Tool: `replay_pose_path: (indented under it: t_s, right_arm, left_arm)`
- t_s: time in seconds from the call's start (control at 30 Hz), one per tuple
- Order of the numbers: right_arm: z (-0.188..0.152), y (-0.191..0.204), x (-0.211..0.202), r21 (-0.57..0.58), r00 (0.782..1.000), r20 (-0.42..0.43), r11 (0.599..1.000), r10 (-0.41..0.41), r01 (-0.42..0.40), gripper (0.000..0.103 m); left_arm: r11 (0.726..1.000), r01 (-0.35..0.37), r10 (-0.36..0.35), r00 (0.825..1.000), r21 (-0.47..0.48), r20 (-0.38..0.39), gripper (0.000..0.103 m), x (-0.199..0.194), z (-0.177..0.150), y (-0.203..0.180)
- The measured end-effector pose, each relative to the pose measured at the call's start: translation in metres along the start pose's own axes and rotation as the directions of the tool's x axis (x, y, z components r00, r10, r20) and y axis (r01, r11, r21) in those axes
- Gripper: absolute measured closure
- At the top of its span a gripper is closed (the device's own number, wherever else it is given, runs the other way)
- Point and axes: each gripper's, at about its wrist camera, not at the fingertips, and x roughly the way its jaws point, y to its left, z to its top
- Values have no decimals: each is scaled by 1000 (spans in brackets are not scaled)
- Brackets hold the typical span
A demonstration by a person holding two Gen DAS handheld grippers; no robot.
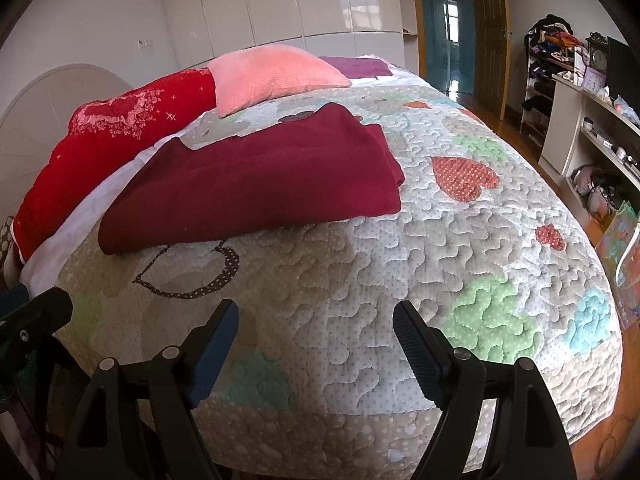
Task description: Fold small clothes
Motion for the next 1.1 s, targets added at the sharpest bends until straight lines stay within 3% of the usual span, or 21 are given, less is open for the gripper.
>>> replay_pose_path:
  t_s: [1.1]
  right_arm:
    - [-6, 2, 3, -2, 1000, -17, 1000, -6, 6, 17]
  left_arm:
    - [1000, 3, -3, 1000, 1, -12, 0, 4, -3, 1]
